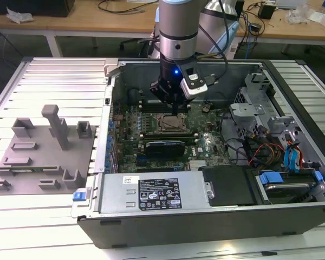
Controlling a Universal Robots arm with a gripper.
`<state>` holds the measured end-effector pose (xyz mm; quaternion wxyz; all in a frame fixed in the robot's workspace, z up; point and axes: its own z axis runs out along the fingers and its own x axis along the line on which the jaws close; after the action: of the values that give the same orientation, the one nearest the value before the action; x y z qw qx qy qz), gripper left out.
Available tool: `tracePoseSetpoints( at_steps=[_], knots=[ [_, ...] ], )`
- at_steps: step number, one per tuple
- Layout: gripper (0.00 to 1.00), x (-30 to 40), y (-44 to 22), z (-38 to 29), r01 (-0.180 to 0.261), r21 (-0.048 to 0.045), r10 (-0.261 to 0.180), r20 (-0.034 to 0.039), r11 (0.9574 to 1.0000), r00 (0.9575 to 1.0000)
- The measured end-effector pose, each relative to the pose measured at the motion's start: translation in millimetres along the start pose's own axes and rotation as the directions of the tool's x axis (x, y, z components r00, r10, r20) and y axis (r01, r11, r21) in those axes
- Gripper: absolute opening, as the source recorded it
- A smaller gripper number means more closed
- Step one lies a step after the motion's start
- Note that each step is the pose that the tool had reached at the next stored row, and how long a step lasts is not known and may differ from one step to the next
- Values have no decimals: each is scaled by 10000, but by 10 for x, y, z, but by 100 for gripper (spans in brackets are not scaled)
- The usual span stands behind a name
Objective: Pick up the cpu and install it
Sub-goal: 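Install the second cpu locking lever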
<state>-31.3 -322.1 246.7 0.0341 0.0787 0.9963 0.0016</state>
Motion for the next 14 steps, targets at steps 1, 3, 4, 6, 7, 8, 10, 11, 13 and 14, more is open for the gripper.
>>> tracePoseSetpoints(
  at_steps=[1, 3, 4, 6, 7, 8, 10, 11, 13, 14],
  knots=[
    [11, -1, -8, 0, 0, 0, 0, 0, 10000, 10000],
    [11, -5, -30, 0, 0, 0, 0, 1, 10000, 10000],
    [11, -6, -39, 0, 0, -1, 0, 1, 10000, 10000],
    [11, -10, -61, 0, 0, 0, 0, 0, 10000, 10000],
    [11, -11, -69, 0, 0, 0, 0, 1, 10000, 10000],
    [11, -12, -76, 0, 0, 0, 0, 0, 10000, 10000],
    [11, -15, -97, 0, 0, 0, 0, 0, 10000, 10000],
    [11, -18, -112, 0, 0, 0, 0, 0, 10000, 10000],
    [11, -51, -319, 3, 0, -1, 0, 0, 10000, 10000],
    [11, -54, -351, 15, 43, -8, -43, 0, 10000, 10000]
  ],
)
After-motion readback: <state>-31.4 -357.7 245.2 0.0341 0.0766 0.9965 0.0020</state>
